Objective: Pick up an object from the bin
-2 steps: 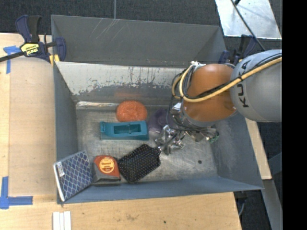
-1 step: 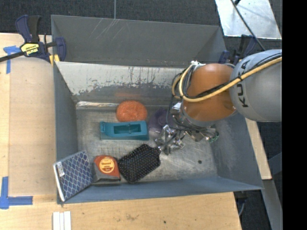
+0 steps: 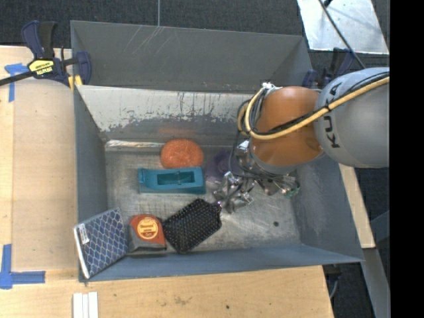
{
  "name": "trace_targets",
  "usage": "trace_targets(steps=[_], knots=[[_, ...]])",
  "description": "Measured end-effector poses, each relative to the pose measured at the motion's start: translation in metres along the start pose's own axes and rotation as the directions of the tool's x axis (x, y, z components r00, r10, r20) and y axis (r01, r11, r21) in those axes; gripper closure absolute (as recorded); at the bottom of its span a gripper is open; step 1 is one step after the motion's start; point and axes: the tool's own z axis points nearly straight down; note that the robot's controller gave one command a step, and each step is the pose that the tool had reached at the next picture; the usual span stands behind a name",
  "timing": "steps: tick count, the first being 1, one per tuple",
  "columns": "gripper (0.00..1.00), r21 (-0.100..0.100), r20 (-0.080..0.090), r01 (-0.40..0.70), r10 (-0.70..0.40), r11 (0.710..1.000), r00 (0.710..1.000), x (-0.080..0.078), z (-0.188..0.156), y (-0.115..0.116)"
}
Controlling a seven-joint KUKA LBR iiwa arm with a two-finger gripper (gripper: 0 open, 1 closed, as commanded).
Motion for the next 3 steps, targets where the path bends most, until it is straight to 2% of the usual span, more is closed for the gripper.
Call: trace_targets(steps=[1, 2, 3], knots=[[1.0, 0.006, 0.012, -0.008, 0.008, 1.0, 1.0, 0.005, -0.001, 0.003], [1.0, 0.005, 0.011, -0.01, 0.01, 1.0, 1.0, 0.004, -0.001, 0.002], [1.0, 0.006, 0.021, -0.042, 0.042, 0.999, 0.999, 0.017, -0.002, 0.002]])
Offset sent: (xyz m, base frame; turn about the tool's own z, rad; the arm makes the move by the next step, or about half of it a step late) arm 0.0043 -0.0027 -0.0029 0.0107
